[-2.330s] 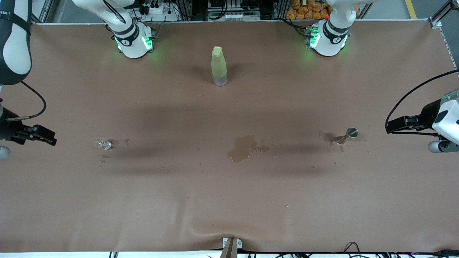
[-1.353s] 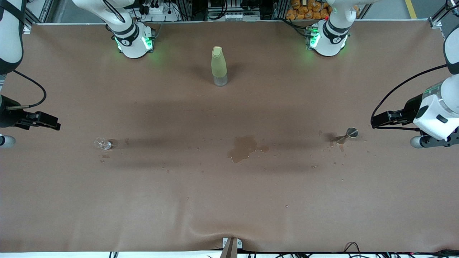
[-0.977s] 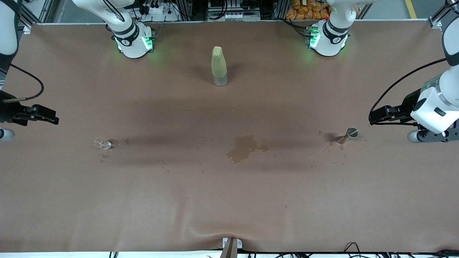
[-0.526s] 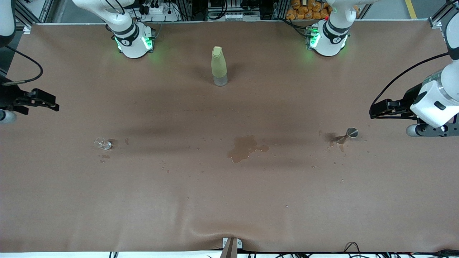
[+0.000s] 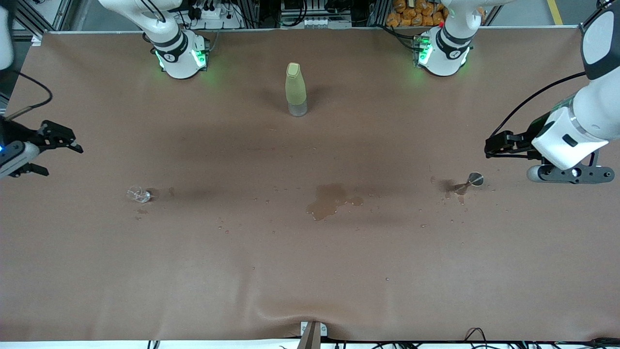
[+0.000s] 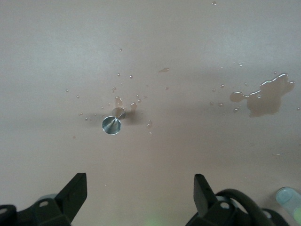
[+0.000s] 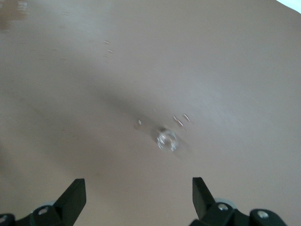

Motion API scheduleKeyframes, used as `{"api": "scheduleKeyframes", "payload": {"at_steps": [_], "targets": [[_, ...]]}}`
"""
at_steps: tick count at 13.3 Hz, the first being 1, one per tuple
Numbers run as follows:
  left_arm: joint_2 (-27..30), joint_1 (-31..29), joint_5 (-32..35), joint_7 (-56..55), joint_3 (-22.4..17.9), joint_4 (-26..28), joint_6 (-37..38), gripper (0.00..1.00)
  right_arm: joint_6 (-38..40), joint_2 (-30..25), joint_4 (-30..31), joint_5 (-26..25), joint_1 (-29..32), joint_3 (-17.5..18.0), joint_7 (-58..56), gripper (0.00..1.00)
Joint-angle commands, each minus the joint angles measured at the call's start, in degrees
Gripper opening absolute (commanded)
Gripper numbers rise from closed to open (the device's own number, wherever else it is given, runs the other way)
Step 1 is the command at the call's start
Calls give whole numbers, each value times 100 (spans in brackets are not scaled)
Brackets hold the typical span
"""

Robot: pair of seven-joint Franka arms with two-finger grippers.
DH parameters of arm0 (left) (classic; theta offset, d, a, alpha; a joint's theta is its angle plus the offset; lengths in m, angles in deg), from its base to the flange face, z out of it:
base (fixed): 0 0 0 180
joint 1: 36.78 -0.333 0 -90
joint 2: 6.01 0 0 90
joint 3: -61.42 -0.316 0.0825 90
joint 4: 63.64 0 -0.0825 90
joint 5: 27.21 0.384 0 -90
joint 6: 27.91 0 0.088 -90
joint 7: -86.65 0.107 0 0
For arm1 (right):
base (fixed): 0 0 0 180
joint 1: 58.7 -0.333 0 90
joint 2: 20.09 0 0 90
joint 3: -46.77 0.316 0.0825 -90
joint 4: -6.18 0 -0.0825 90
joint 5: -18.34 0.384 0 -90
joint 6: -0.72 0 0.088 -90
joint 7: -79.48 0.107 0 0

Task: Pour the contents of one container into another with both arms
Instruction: 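Lower the right gripper onto the glass cup while the left gripper descends to the jigger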

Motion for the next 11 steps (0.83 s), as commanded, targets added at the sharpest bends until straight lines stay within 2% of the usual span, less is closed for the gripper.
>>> {"api": "scheduleKeyframes", "payload": {"at_steps": [1,3,8,11], "targets": [[50,19,-51,97,96,61,91,100,-70,461,16,946,706,39,-1816,100],[15,-25,-51,454,132,123,91,100,8,804,60,1762,1198,39,-3247,100],[-257,-342,-156,2764,123,167,91,100,841,1885,87,3459,1973,39,-5939,100],[-407,-656,-777,4223,123,176,30,100,1204,2517,87,4006,2219,39,-7214,100]]}}
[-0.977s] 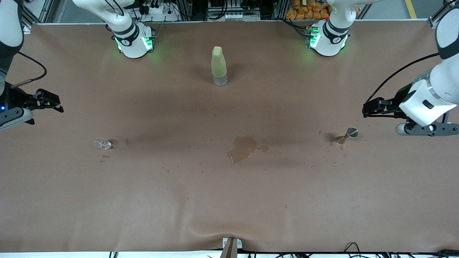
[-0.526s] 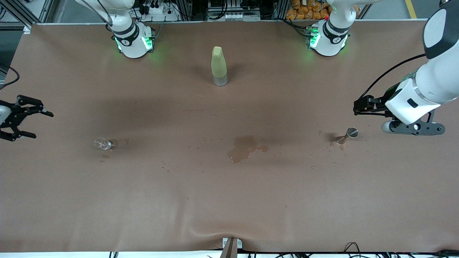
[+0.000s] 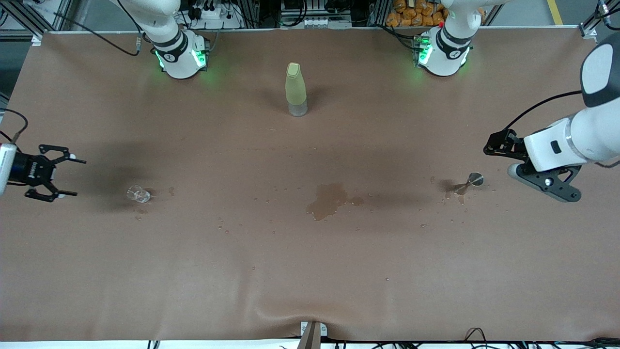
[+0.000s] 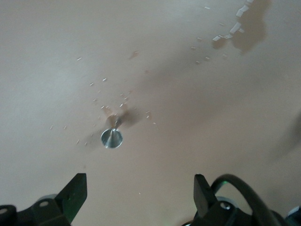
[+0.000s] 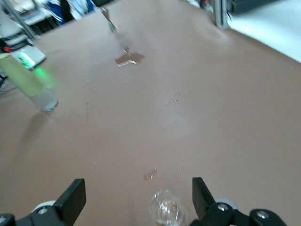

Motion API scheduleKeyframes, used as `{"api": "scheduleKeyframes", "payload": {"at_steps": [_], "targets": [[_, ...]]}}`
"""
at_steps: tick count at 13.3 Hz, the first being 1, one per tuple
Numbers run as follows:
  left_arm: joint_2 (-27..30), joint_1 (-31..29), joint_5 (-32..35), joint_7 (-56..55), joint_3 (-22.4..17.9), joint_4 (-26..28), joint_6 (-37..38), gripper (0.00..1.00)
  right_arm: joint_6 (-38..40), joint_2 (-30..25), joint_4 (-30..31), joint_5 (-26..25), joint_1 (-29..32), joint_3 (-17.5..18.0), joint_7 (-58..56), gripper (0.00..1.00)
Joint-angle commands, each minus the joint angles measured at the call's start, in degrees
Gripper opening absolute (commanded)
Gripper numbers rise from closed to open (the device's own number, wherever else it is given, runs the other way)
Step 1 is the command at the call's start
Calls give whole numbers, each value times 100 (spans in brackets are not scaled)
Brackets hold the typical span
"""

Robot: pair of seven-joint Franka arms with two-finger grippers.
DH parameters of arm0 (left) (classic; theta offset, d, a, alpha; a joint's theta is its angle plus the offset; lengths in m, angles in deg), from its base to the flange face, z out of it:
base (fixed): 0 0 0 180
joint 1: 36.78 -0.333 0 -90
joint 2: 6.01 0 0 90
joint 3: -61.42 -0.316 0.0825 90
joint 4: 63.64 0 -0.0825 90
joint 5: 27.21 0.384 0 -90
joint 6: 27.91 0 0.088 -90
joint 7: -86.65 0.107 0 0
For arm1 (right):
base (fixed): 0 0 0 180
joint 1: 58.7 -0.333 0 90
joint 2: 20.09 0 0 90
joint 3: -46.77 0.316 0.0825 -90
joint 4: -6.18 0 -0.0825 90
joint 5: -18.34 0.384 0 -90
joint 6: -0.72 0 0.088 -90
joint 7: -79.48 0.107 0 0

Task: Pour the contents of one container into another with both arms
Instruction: 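Lower the right gripper onto the glass cup while the left gripper descends to the jigger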

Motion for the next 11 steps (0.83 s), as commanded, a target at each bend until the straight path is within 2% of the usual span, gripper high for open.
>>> {"api": "scheduleKeyframes", "payload": {"at_steps": [1,3,5,9,11], "targets": [[-122,-285,-625,1194,24,-17,-71,100,209,626,-104,500,365,84,-1091,100],[-288,-470,-776,2474,24,-9,-142,100,480,1267,-113,859,506,101,-1821,100],[-377,-733,-934,3907,33,105,-142,100,517,1681,-122,1220,533,101,-2508,100],[-632,-1163,-1565,6308,24,597,-379,100,526,2201,-201,1345,630,137,-2897,100],[-799,-1488,-1813,7555,24,773,-625,100,535,2482,-297,1616,682,189,-2941,100]]}}
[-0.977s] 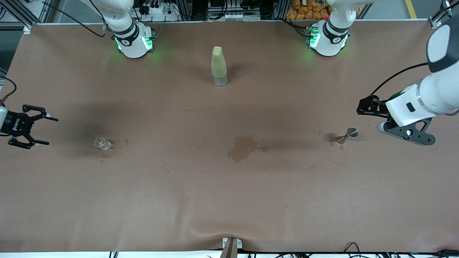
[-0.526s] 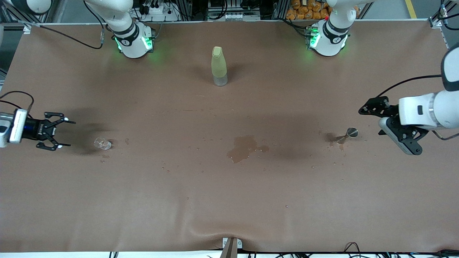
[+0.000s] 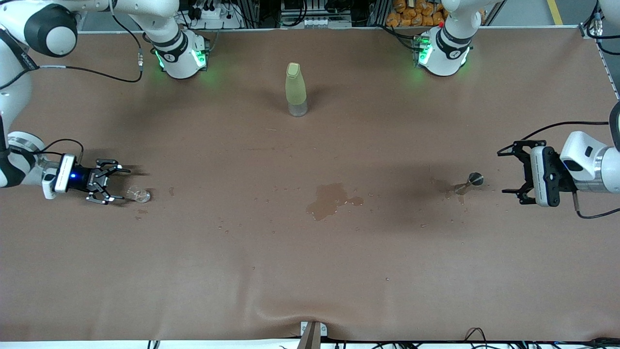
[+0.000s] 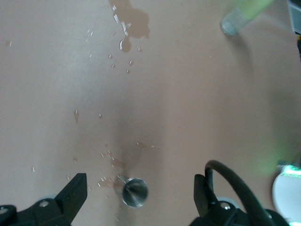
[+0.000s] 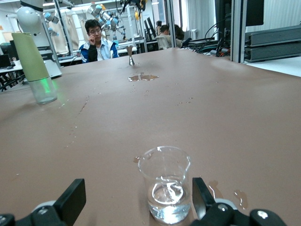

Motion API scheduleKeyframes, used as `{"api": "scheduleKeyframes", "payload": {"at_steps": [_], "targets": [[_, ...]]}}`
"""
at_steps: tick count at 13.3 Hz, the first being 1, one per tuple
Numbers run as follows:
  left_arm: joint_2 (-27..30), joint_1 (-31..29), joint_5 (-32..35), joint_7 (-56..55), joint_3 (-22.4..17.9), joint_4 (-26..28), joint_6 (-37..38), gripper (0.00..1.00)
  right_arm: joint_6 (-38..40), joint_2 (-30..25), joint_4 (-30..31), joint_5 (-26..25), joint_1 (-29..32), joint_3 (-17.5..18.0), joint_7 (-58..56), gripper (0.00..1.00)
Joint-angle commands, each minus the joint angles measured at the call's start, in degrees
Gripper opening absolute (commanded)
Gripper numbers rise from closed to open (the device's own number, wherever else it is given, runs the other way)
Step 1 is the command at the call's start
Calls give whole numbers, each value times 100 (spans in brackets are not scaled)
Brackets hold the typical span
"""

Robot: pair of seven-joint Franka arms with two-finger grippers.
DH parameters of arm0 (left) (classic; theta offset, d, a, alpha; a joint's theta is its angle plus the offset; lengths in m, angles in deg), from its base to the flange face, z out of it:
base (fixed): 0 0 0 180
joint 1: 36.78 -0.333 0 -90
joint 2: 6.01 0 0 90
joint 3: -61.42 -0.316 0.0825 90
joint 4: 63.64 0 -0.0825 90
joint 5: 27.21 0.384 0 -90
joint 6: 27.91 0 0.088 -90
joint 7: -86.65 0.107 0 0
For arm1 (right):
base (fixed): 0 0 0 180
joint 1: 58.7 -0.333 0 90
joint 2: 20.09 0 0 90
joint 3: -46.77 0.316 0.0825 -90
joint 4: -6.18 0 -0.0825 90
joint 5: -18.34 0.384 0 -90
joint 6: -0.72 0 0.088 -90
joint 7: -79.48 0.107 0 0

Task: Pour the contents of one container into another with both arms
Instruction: 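Lower the right gripper onto the glass cup while the left gripper descends to the jigger, then grasp the glass cup with the right gripper while the left gripper grasps the jigger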

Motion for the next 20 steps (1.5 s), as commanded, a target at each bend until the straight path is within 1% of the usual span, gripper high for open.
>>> {"api": "scheduleKeyframes", "payload": {"at_steps": [1,3,5,6,8,9,10,12,13,14,15,17,18,19,20], "targets": [[-172,-441,-452,1608,46,244,-241,100,117,356,-310,337,185,165,-156,100],[-374,-721,-593,2481,46,349,-242,100,108,445,-416,512,185,252,-209,100],[-681,-1187,-1031,3053,46,673,-242,100,117,550,-416,566,168,340,-218,100],[-926,-1311,-1181,3369,46,683,-242,100,108,620,-416,601,185,445,-236,100],[-1340,-1522,-1271,3792,46,675,-251,100,108,656,-416,628,185,472,-262,100],[-1533,-1627,-1462,4021,46,692,-242,100,108,665,-425,628,177,481,-262,100],[-1736,-1707,-1621,4284,46,718,-251,100,108,665,-416,654,185,481,-262,94],[-2079,-1813,-1789,4523,46,771,-268,100,108,673,-416,654,194,472,-262,73],[-2150,-1822,-1885,4559,46,780,-286,100,108,673,-416,654,203,481,-262,67],[-2212,-1813,-1956,4646,46,780,-303,100,108,673,-416,654,220,473,-262,64],[-2308,-1804,-2035,4804,46,798,-364,100,116,673,-416,654,221,472,-262,58],[-2571,-1796,-2289,5103,46,912,-400,100,117,665,-416,645,247,481,-262,37],[-2668,-1796,-2308,5191,46,930,-435,100,151,665,-425,645,247,473,-262,27],[-2704,-1796,-2317,5201,46,964,-496,100,317,630,-433,645,247,472,-254,15],[-2722,-1796,-2325,5209,46,1008,-558,100,484,551,-442,645,230,472,-184,6]]}}
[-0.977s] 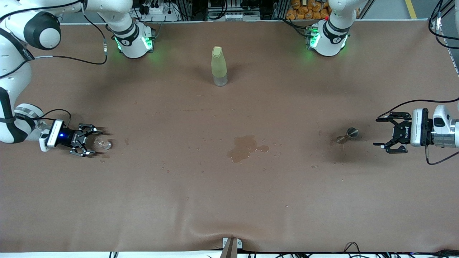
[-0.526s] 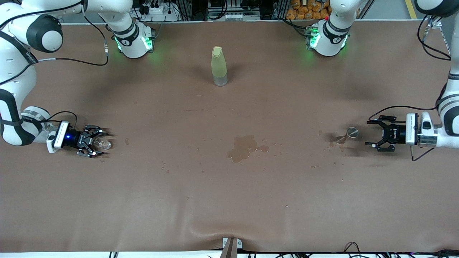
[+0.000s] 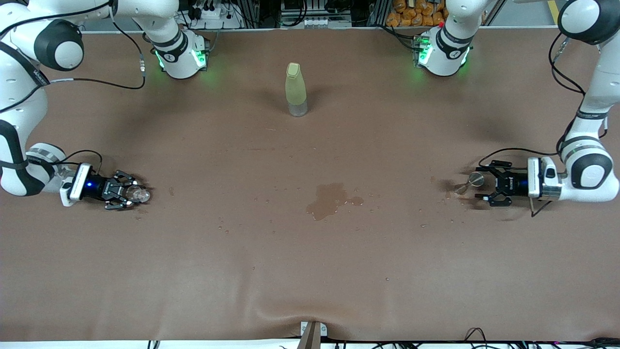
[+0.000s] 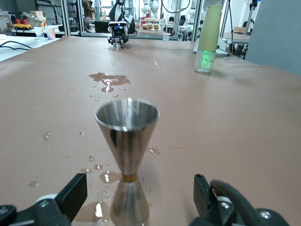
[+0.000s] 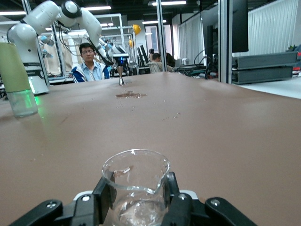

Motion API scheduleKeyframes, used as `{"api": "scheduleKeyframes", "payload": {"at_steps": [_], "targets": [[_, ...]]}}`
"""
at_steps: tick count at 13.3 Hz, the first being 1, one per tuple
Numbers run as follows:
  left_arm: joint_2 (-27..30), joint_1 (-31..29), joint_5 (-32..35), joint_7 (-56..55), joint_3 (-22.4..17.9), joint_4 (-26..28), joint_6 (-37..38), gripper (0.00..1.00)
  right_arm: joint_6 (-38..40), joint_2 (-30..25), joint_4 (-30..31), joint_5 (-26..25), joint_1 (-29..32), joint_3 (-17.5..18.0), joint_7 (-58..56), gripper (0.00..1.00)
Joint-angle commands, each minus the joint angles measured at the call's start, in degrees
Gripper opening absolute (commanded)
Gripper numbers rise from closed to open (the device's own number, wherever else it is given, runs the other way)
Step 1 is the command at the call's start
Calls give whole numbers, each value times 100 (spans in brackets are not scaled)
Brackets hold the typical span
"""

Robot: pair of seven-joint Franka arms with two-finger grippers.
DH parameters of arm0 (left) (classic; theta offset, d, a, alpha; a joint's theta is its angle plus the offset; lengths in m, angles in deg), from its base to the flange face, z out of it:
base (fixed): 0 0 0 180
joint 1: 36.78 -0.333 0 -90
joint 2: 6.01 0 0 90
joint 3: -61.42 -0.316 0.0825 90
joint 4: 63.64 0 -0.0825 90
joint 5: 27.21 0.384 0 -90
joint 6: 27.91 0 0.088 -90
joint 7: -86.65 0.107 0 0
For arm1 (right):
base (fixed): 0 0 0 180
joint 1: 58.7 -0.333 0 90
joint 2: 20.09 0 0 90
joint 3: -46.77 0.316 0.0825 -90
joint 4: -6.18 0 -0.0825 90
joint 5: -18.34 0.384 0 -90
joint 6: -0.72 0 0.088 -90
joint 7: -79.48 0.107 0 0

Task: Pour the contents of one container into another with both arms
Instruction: 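Grasp the glass cup with the right gripper while the left gripper grasps the jigger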

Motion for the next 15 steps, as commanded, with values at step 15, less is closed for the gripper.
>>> {"api": "scheduleKeyframes", "payload": {"at_steps": [15], "targets": [[12,-3,-516,165,67,176,-184,69,-556,-2372,1215,919,-1526,100,1525,1]]}}
